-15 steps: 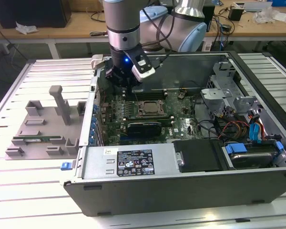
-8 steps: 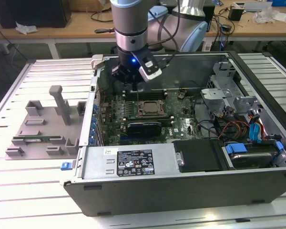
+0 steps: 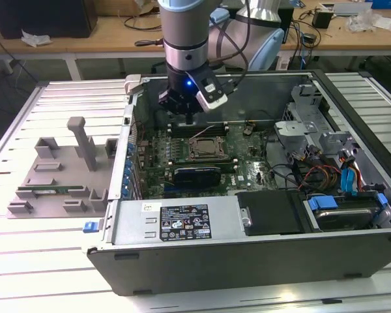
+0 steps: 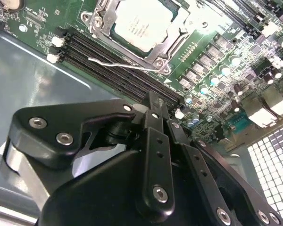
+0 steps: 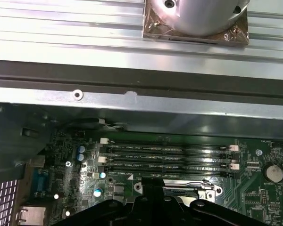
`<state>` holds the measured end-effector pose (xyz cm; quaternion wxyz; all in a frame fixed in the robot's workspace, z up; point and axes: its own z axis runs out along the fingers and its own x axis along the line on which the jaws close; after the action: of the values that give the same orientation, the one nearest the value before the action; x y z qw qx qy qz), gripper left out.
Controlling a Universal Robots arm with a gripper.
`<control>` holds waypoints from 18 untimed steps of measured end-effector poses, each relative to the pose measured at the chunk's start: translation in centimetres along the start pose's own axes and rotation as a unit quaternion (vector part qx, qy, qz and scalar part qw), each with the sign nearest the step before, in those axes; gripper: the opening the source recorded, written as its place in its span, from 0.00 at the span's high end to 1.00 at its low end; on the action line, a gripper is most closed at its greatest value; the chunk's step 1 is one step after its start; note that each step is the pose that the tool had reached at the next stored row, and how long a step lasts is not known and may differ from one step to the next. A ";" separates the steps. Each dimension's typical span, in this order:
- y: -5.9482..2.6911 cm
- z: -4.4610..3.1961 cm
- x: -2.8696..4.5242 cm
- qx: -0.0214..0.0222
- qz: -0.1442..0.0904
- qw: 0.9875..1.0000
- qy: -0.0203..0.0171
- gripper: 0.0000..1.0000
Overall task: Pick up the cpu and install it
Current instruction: 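Install the first cpu locking lever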
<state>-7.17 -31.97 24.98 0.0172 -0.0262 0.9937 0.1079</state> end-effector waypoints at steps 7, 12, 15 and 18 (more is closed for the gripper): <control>-0.32 1.11 -0.91 0.000 0.001 1.000 0.000 0.89; -0.50 1.62 -2.25 0.000 0.001 1.000 0.000 0.89; -0.57 1.80 -2.90 0.000 0.002 1.000 0.000 0.89; -0.66 2.25 -2.88 0.001 0.003 1.000 -0.007 0.89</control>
<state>-4.20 -31.99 22.76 0.0236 -0.0226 0.9937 0.1071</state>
